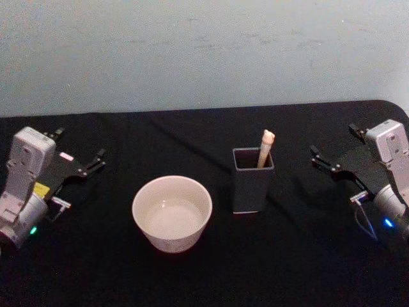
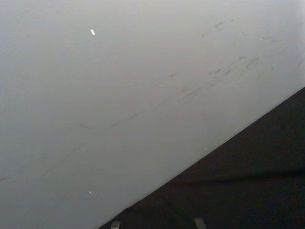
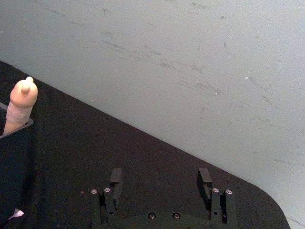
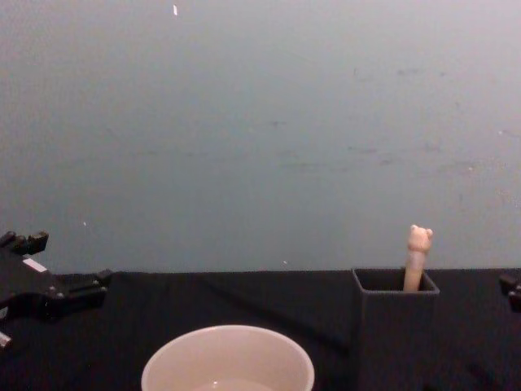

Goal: Pick up the stirring spoon with one hand, stir inside the cup, then place it back in its original position.

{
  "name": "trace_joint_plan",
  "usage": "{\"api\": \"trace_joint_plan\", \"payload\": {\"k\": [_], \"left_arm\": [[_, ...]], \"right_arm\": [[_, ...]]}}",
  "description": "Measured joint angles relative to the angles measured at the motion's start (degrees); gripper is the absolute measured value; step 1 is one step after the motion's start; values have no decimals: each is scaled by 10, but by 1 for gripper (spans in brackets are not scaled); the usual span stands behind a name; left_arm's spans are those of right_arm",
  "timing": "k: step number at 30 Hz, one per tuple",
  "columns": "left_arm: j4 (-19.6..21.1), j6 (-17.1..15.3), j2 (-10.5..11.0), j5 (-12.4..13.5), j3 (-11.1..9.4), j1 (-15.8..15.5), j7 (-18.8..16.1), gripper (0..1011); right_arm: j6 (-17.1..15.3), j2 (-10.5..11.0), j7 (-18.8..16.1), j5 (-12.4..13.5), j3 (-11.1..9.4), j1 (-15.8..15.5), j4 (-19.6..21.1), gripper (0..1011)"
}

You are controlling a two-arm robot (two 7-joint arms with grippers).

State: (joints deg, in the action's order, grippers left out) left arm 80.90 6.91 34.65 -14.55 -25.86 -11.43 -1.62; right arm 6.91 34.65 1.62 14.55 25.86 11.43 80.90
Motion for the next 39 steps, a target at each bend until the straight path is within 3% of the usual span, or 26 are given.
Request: {"api": "trace_joint_plan", "payload": {"k": [39], "left_arm": [[0, 0, 0, 0, 0, 0, 0, 1001]], "right_arm": [[0, 0, 0, 0, 0, 0, 0, 1000]]}}
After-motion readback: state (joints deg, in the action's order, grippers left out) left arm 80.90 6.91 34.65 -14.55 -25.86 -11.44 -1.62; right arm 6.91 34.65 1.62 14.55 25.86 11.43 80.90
